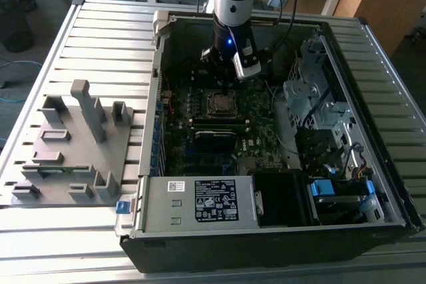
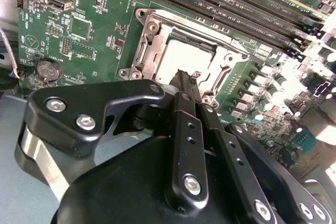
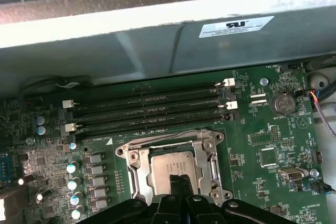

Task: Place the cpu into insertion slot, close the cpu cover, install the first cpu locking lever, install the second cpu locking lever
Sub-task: 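Install the first cpu locking lever, then install the second cpu locking lever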

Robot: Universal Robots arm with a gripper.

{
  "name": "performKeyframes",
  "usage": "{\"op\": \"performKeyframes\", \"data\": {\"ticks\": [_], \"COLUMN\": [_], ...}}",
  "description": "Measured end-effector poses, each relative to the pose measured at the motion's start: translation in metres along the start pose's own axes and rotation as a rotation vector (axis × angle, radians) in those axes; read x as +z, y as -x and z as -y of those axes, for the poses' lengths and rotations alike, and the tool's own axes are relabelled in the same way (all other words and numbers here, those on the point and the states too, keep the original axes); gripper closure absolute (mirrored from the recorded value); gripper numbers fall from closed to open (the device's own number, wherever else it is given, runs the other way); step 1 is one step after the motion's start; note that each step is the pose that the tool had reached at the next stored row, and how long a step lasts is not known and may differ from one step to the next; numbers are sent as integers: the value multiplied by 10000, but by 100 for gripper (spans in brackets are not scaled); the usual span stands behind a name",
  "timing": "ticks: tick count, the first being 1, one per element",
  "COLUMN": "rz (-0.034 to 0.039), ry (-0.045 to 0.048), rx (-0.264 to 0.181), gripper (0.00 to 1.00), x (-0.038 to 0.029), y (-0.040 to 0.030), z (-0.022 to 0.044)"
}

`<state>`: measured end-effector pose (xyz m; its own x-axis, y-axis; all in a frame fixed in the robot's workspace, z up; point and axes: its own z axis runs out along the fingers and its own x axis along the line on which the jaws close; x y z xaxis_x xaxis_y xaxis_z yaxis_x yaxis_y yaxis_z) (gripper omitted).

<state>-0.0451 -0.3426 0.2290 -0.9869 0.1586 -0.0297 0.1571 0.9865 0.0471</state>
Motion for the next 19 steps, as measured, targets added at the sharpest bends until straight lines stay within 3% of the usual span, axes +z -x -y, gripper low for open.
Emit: {"op": "performKeyframes", "data": {"ticks": [19], "rz": [1], "ry": [2], "rx": [-1], "gripper": [90], "x": [-16], "y": [3], "z": [11]}}
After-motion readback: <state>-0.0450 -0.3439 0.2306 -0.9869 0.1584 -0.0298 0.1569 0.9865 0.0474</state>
